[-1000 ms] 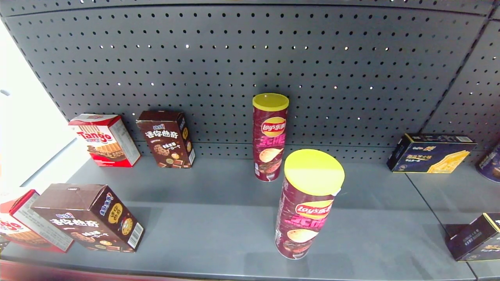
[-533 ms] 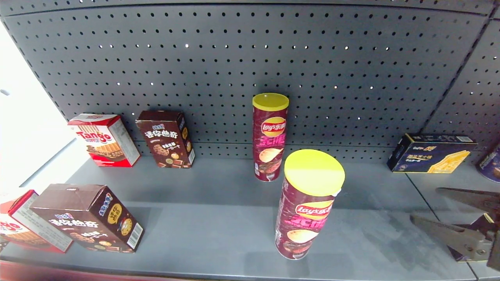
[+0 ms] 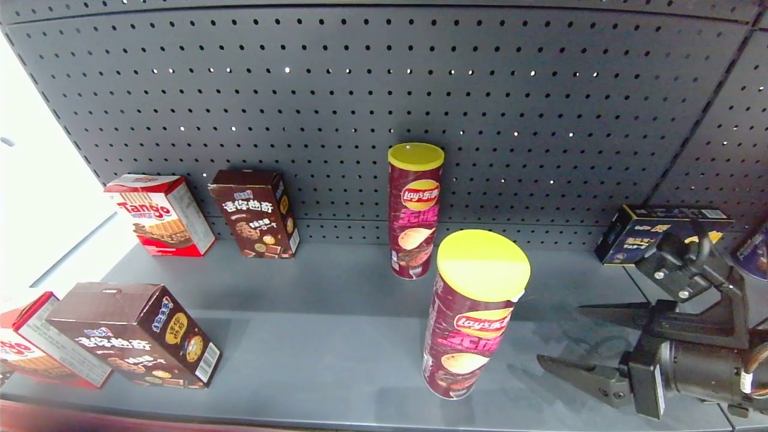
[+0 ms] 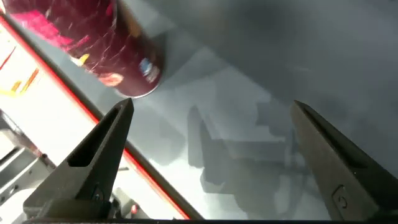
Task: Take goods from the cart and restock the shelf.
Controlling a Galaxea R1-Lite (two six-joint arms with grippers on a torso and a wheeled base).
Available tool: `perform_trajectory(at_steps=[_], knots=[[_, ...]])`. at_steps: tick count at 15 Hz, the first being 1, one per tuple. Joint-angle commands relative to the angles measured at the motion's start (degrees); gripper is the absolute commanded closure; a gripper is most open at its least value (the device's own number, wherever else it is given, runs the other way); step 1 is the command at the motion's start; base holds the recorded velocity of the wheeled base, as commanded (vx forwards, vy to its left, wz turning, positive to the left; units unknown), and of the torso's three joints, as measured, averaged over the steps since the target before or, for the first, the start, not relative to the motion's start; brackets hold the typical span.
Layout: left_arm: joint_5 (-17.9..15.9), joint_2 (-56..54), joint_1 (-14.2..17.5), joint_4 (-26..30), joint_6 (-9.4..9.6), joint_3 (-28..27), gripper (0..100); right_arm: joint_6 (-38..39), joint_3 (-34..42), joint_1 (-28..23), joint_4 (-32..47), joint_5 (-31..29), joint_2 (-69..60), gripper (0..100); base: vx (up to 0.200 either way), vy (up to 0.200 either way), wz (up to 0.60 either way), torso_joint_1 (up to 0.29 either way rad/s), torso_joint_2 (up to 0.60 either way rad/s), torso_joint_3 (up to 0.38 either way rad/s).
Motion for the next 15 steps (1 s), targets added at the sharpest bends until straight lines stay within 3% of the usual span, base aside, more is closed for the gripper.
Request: perform_trajectory(at_steps=[1,15], knots=[[0.01,0.13,0.00,-0.07,-0.01,0.00,0,-0.10,-0.86,0.91,-0.08,0.02,3.01,0,0.000,0.000,0.00,0.000,0.00,0.000],[0.01,0.13,0.00,0.02,-0.09,0.00,0,-0.19,-8.42,5.48,-0.26,0.02,12.77,0,0.000,0.000,0.00,0.000,0.00,0.000]])
